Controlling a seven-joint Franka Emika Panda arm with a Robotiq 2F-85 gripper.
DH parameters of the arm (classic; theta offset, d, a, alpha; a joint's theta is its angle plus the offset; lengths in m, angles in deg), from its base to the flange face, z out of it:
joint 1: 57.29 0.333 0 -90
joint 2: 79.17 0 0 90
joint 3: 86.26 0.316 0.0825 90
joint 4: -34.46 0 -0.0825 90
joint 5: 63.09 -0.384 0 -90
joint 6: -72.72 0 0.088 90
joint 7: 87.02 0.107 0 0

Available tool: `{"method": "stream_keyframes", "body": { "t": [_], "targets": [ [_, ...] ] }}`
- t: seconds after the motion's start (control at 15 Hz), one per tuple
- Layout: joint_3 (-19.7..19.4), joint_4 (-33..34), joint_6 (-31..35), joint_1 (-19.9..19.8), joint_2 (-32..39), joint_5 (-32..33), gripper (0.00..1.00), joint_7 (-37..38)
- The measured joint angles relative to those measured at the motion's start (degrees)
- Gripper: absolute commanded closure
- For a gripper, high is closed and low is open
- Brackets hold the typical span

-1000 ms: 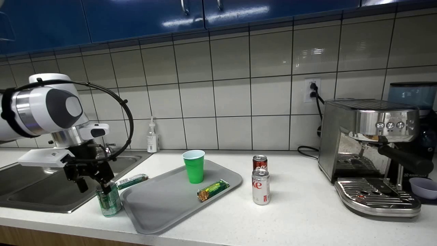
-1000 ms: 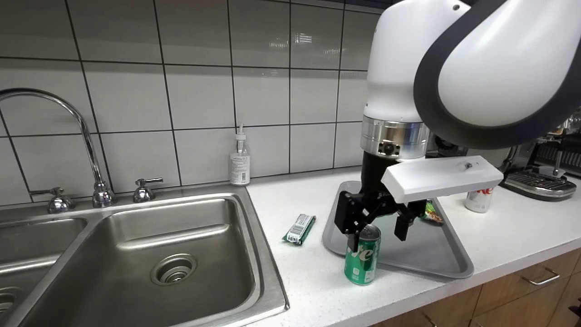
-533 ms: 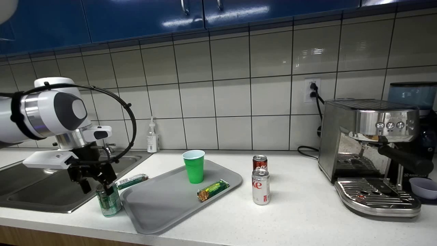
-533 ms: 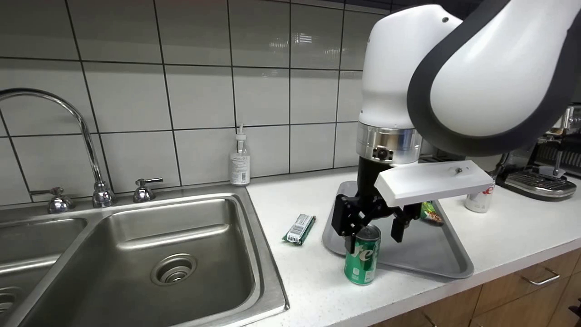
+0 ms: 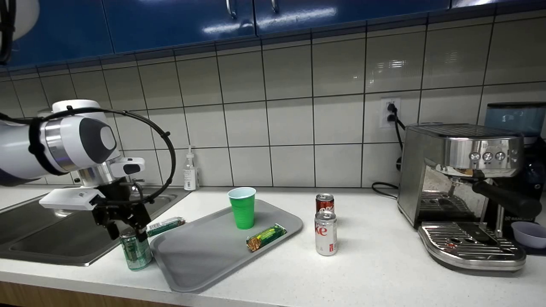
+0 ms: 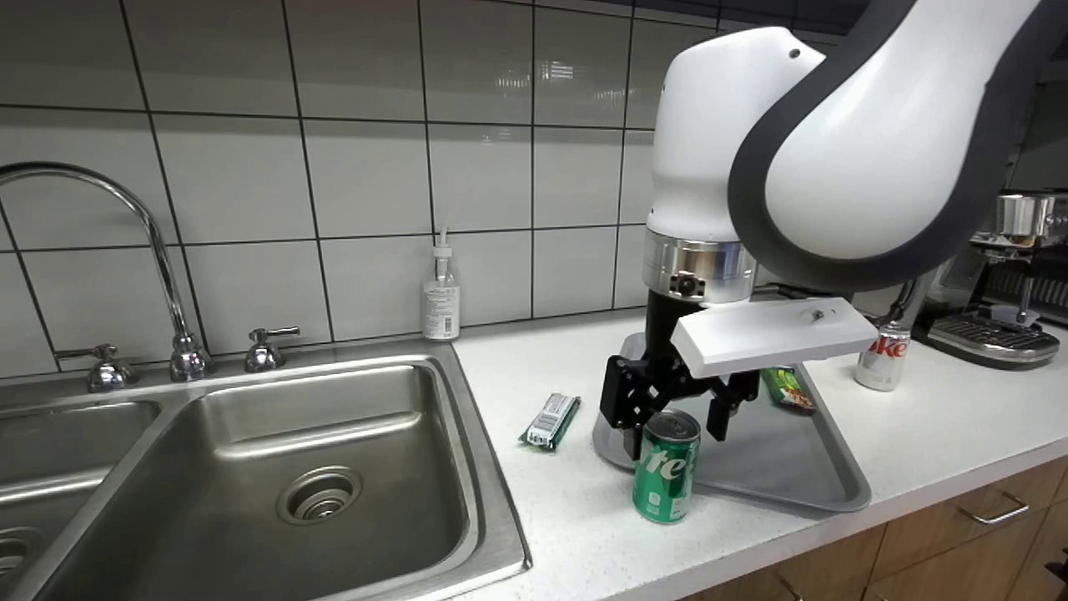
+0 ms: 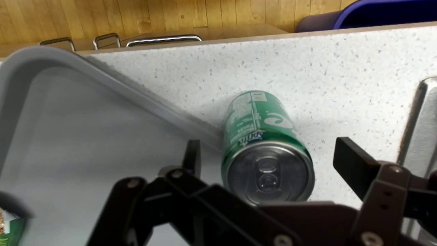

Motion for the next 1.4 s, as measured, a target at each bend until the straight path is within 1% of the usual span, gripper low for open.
{"method": "stream_keyframes", "body": {
  "t": [0.07, 0.13, 0.27, 0.4, 0.47, 1.4],
  "targets": [
    [-0.1, 0.3, 0.1, 0.0, 0.4, 0.2, 0.25, 0.1],
    [-0.1, 0.7, 0.1, 0.0, 0.7, 0.3, 0.26, 0.1],
    [-0.2, 1.2, 0.2, 0.0, 1.3, 0.7, 0.42, 0.2],
    [-0.2, 1.7, 0.2, 0.0, 1.8, 0.9, 0.60, 0.2],
    [-0.2, 1.8, 0.2, 0.0, 2.0, 1.0, 0.62, 0.2],
    [0.1, 2.8, 1.7, 1.1, 1.1, 1.2, 0.62, 0.3]
  ]
}}
